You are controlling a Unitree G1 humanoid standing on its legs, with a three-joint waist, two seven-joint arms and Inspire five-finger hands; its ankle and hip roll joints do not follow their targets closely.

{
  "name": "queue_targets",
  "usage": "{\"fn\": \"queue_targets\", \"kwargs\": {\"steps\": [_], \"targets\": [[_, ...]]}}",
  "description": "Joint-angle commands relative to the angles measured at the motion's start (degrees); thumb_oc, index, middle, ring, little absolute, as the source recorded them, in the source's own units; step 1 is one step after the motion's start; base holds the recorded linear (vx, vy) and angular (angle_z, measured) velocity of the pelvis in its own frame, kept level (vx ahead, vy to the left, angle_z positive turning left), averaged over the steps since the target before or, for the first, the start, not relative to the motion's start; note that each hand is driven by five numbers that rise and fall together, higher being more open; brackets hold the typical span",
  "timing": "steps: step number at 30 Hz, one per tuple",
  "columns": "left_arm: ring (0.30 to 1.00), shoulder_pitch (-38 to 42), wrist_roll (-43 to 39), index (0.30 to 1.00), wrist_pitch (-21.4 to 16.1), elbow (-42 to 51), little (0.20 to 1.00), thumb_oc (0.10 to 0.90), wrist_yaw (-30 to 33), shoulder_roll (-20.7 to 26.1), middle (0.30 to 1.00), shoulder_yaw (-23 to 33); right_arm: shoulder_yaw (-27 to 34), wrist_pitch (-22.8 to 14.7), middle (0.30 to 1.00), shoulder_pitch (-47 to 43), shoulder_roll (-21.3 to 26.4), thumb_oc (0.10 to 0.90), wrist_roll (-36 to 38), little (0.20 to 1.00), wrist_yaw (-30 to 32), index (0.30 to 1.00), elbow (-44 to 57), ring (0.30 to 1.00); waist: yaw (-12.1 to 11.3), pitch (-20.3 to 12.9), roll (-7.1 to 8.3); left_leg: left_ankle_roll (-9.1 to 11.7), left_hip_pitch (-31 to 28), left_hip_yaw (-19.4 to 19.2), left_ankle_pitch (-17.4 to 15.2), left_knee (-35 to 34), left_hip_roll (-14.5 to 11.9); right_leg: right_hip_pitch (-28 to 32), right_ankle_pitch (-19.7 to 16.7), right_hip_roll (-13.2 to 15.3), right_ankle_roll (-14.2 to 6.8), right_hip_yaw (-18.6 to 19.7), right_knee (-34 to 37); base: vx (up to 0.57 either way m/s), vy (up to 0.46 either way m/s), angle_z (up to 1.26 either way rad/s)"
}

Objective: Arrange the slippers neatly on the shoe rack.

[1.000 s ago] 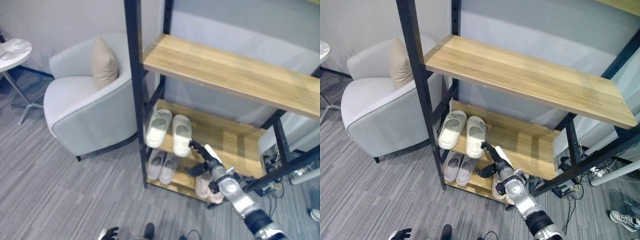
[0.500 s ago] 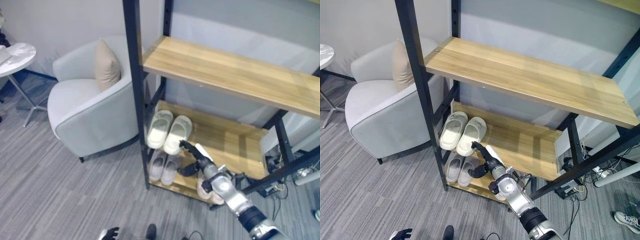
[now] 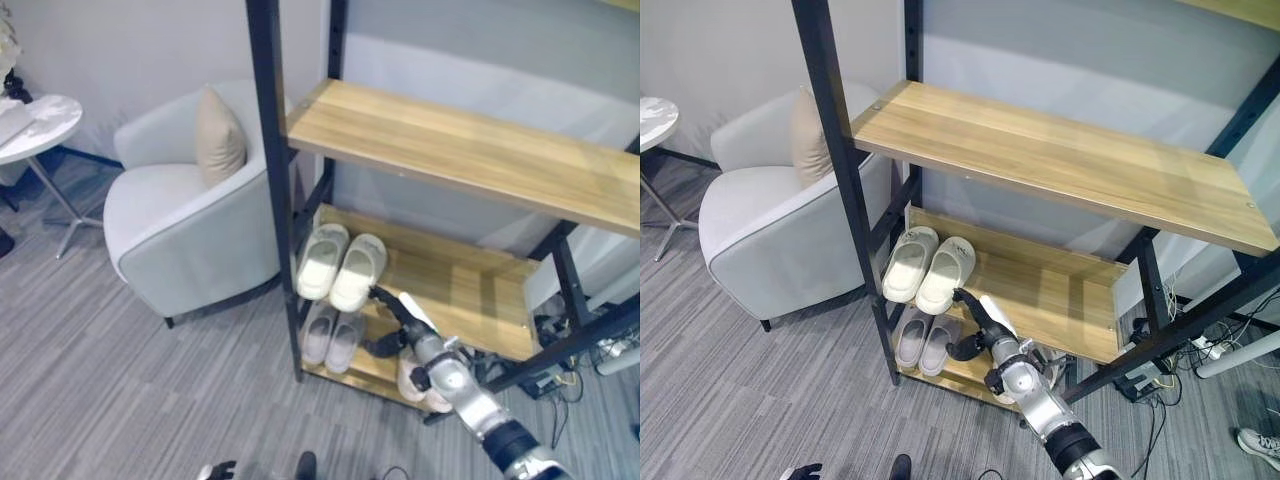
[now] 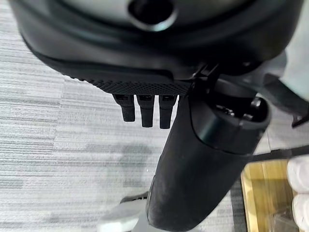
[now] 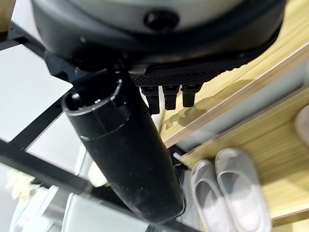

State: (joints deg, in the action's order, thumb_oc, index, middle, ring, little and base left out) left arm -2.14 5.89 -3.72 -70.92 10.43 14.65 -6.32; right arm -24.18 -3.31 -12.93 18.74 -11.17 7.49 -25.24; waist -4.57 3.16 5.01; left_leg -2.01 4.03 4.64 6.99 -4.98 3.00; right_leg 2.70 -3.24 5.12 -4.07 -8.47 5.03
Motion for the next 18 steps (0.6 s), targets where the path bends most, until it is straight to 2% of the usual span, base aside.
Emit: {"fn": "queue_targets", "kwargs": {"steps": [1,6,8,10,13,18], "targets": [[0.9,2.9,1.2,0.9,-0.9,-4.0,0.9,0.8,1.9,0.3,0.9,-0.7,4.2,-6.4,0.9,-2.8,2.4,0.8,-1.6,0.9,4.4,0.9,5.2,0.9,-0.3,-2.9,-0.66,0.8,-6.9,-2.3,-10.7,0.0,-1.6,-1.8,2.8,2.0,-2.4,-0.2,-2.2,-0.02,-0.04,-0.04],[0.9,1.4,1.5,0.9,-1.0,-4.9,0.9,0.8,1.2,-0.9,0.9,-0.1,7.5,-8.3,0.9,2.5,4.1,0.8,0.5,0.9,3.6,0.9,11.7,0.9,0.5,-3.5,-1.37,1.0,-7.3,-2.7,-10.4,0.0,-1.7,-1.5,3.1,1.9,-2.2,-0.2,-2.6,-0.04,-0.042,-0.01],[0.9,1.3,1.0,0.9,-1.3,-4.9,0.9,0.8,0.7,-1.5,0.9,0.2,8.4,-9.0,0.9,5.9,4.7,0.8,2.0,0.9,1.9,0.9,15.2,0.9,1.2,-3.7,-1.73,1.1,-7.2,-2.8,-10.2,0.0,-1.7,-1.5,3.1,1.8,-2.2,-0.3,-2.7,-0.08,-0.058,-0.06],[0.9,0.8,1.5,0.9,-1.8,-4.7,0.9,0.8,-0.8,-2.0,0.9,0.5,9.3,-9.9,0.9,13.0,6.6,0.8,1.6,0.9,-1.7,0.9,18.7,0.9,2.1,-3.8,-2.27,1.2,-7.1,-3.1,-9.9,0.0,-1.7,-1.6,3.1,1.7,-2.1,-0.5,-2.9,-0.11,-0.067,0.02],[0.9,0.5,2.2,0.9,-2.3,-4.5,0.9,0.8,-1.8,-2.3,0.9,0.6,9.6,-10.3,0.9,17.1,8.7,0.8,-2.1,0.9,-2.7,0.9,18.5,0.9,2.6,-4.0,-2.57,1.2,-7.2,-3.3,-10.0,0.0,-1.7,-1.5,3.2,1.7,-2.2,-0.6,-2.9,-0.06,-0.044,-0.03],[0.9,0.3,2.7,0.9,-2.8,-4.0,0.9,0.8,-3.2,-3.3,0.9,-0.7,11.9,-10.5,0.9,23.4,9.4,0.8,-2.8,0.9,-3.3,0.9,13.7,0.9,4.5,-4.4,-3.7,1.2,-8.2,-4.2,-10.1,0.0,-1.5,-1.6,3.1,1.5,-2.3,0.5,-3.0,-0.06,-0.045,-0.08]]}}
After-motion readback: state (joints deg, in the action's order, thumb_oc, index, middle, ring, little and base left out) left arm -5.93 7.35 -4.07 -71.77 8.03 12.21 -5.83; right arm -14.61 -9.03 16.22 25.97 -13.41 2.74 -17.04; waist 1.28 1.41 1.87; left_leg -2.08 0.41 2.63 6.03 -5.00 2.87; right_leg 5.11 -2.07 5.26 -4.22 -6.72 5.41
